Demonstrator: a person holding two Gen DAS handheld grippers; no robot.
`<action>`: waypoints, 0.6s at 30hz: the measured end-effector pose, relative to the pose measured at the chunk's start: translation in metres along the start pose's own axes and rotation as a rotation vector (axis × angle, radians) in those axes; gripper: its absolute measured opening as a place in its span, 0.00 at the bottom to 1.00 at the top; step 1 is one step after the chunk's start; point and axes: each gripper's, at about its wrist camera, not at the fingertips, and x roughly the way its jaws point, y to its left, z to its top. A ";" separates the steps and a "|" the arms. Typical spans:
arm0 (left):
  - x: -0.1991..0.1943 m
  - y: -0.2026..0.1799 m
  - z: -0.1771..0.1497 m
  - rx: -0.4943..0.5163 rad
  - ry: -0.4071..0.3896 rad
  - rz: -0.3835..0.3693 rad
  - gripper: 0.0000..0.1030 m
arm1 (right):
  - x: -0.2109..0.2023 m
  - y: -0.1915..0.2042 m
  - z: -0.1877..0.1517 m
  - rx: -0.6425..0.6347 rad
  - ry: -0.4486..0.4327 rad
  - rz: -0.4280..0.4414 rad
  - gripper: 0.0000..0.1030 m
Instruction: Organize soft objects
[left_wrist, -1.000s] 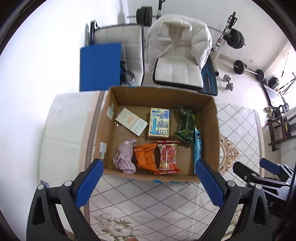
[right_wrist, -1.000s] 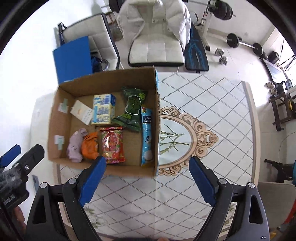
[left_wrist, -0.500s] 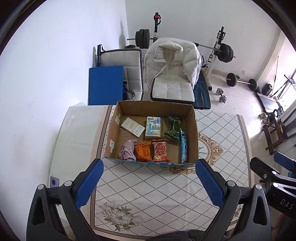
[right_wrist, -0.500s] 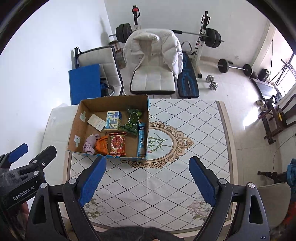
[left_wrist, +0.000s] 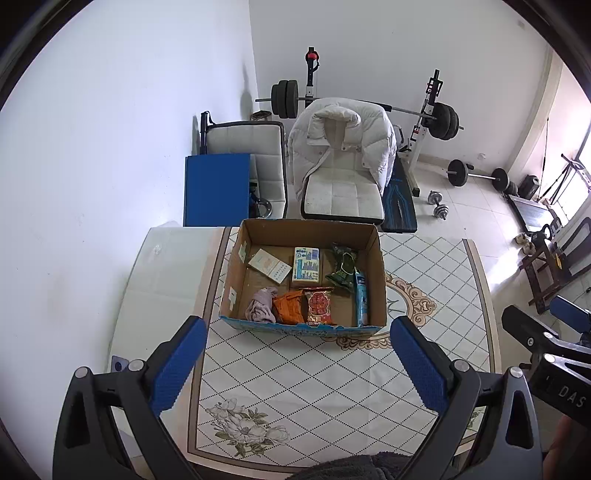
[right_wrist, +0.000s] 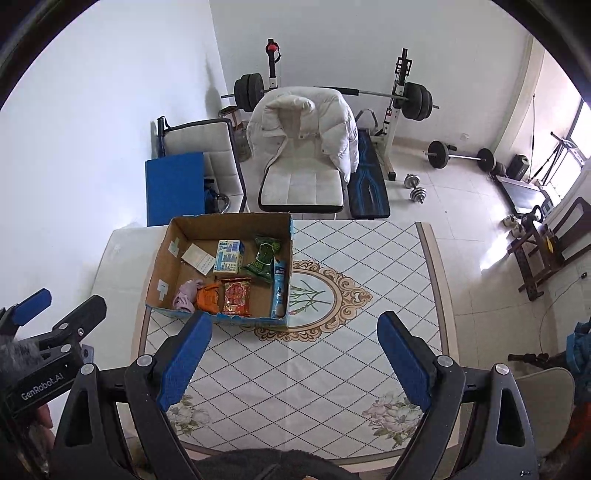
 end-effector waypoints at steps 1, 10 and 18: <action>0.000 0.000 0.000 0.000 0.000 -0.001 0.99 | 0.001 0.000 0.000 0.001 0.003 0.001 0.90; -0.001 -0.002 -0.004 0.004 0.002 -0.013 0.99 | 0.004 -0.001 -0.005 0.013 0.008 -0.007 0.90; -0.002 -0.003 -0.005 0.010 0.010 -0.022 0.99 | 0.002 -0.005 -0.005 0.019 0.001 -0.018 0.90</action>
